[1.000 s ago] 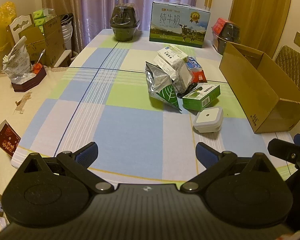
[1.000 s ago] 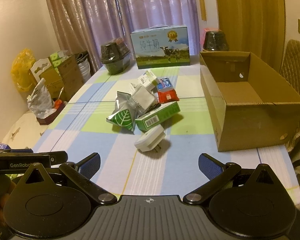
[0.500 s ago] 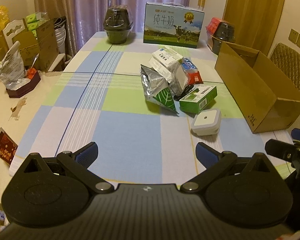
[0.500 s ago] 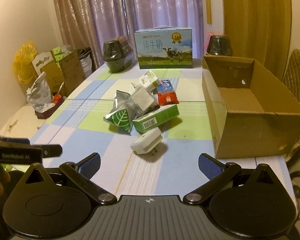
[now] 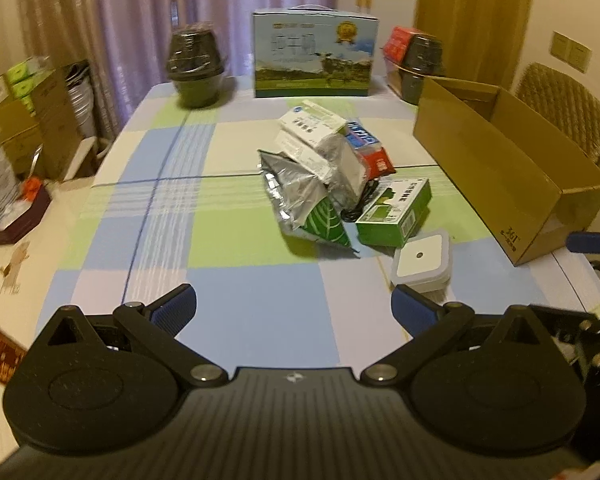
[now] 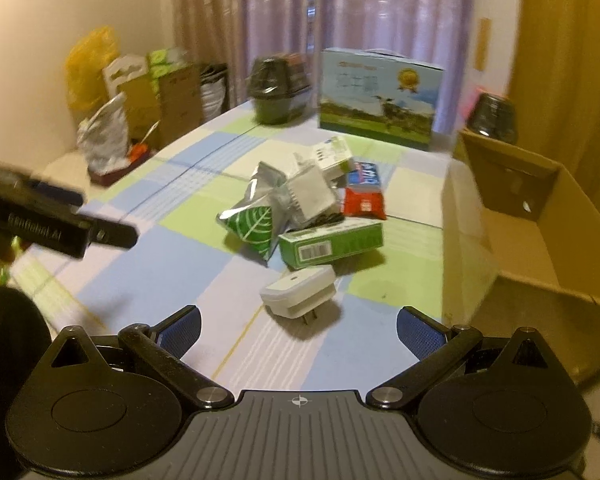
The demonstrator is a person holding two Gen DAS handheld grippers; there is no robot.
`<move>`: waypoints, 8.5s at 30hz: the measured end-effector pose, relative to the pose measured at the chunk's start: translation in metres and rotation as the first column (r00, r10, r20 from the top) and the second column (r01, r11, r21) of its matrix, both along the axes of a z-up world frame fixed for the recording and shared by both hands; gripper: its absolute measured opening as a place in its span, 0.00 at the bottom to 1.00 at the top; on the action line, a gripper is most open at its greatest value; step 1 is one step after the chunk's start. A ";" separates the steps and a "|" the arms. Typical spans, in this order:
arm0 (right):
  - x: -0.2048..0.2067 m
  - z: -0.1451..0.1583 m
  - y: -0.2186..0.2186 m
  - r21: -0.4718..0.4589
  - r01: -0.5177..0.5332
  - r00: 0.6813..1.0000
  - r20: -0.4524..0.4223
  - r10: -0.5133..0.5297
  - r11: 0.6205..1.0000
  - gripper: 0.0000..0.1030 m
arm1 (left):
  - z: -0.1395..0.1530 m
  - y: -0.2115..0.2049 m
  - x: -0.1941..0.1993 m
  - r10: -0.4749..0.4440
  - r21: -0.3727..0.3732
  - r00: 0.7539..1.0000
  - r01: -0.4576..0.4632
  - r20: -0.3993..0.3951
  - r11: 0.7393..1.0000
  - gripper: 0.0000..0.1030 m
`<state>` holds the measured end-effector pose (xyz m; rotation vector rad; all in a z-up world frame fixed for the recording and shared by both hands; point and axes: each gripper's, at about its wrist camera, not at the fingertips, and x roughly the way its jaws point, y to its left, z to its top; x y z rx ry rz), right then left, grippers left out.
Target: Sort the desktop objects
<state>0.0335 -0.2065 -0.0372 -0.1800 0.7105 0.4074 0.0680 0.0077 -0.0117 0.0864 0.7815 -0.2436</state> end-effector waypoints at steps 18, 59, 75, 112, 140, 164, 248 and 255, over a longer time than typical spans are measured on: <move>0.061 -0.049 0.012 -0.117 -0.191 0.982 -0.027 0.189 0.975 0.98 | -0.026 -0.021 0.070 -0.313 0.053 0.949 0.315 -0.043 0.948 0.99; 0.108 -0.066 -0.002 -0.178 -0.217 0.965 -0.188 0.183 0.960 0.61 | -0.050 -0.088 0.130 -0.627 0.136 0.770 0.638 -0.119 0.758 0.99; 0.094 -0.055 -0.026 -0.130 -0.061 0.978 -0.204 0.034 0.990 0.61 | -0.097 -0.149 0.160 -0.609 0.120 0.760 0.642 -0.229 0.757 0.59; 0.060 -0.073 -0.036 0.000 0.295 0.945 -0.146 -0.292 0.956 0.65 | -0.092 -0.106 0.086 -0.303 0.046 0.933 0.317 -0.192 0.947 0.64; 0.074 -0.074 -0.036 0.051 0.445 0.885 -0.182 -0.430 0.894 0.60 | -0.098 -0.100 0.086 -0.268 0.076 0.940 0.290 -0.213 0.954 0.53; 0.004 0.044 -0.085 0.095 0.434 0.879 0.171 -0.444 0.896 0.60 | 0.001 -0.149 0.055 -0.356 -0.010 0.932 0.356 -0.066 0.934 0.49; -0.007 0.048 -0.049 0.258 0.343 0.938 -0.040 -0.345 0.903 0.98 | 0.021 -0.013 0.000 0.021 -0.075 0.999 -0.023 -0.028 0.997 0.94; -0.005 0.045 -0.041 0.256 0.332 0.943 -0.056 -0.329 0.908 0.98 | 0.019 0.003 -0.001 0.057 -0.088 0.998 -0.059 -0.029 0.994 0.95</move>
